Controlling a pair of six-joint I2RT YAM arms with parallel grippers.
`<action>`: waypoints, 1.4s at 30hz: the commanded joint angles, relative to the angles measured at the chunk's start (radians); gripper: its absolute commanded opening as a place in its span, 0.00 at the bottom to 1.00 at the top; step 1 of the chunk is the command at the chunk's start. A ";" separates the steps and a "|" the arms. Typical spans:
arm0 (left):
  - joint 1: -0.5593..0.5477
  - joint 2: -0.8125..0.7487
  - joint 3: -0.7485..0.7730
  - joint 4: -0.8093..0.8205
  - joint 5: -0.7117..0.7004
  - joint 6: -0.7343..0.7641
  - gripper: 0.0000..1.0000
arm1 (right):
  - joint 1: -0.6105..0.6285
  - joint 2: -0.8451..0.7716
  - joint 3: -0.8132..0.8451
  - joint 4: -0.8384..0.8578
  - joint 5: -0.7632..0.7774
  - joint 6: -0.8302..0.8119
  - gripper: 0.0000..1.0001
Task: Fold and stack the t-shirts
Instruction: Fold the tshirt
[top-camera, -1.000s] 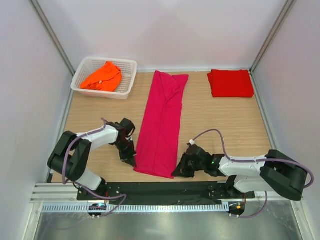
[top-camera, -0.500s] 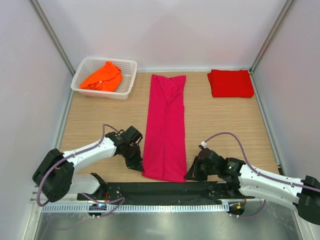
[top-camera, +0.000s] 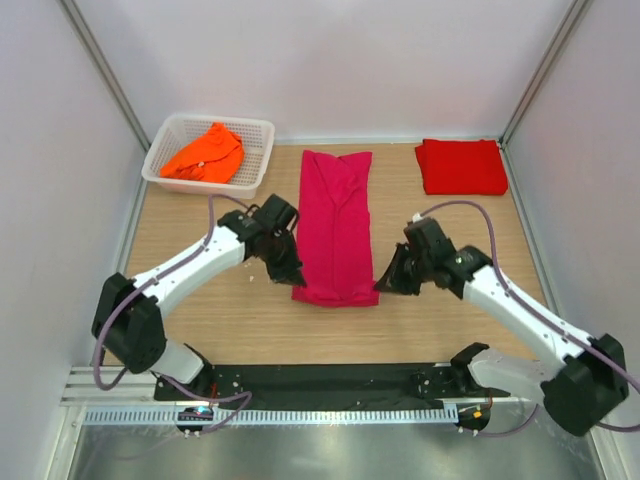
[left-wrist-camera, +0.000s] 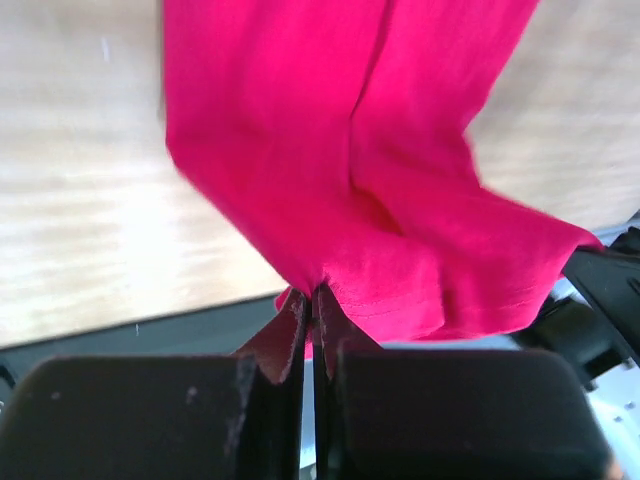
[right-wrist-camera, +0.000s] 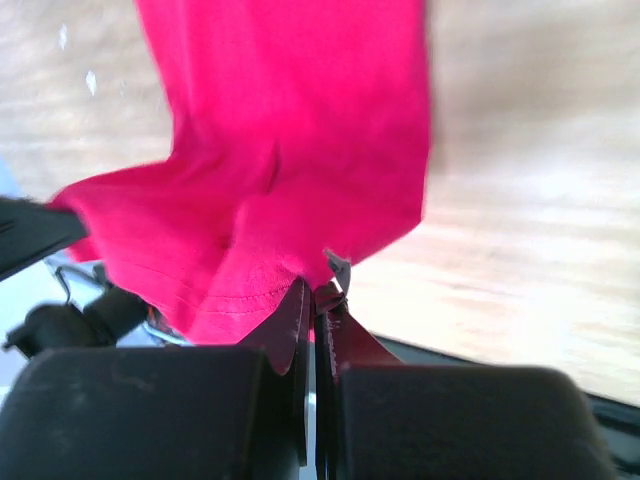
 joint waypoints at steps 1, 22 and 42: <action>0.101 0.109 0.170 -0.104 -0.023 0.159 0.00 | -0.121 0.153 0.176 -0.064 -0.100 -0.256 0.01; 0.332 0.781 0.896 -0.171 0.215 0.384 0.00 | -0.295 0.877 0.789 -0.039 -0.127 -0.394 0.01; 0.392 0.901 0.965 -0.079 0.299 0.319 0.00 | -0.373 1.066 0.926 -0.009 -0.217 -0.394 0.01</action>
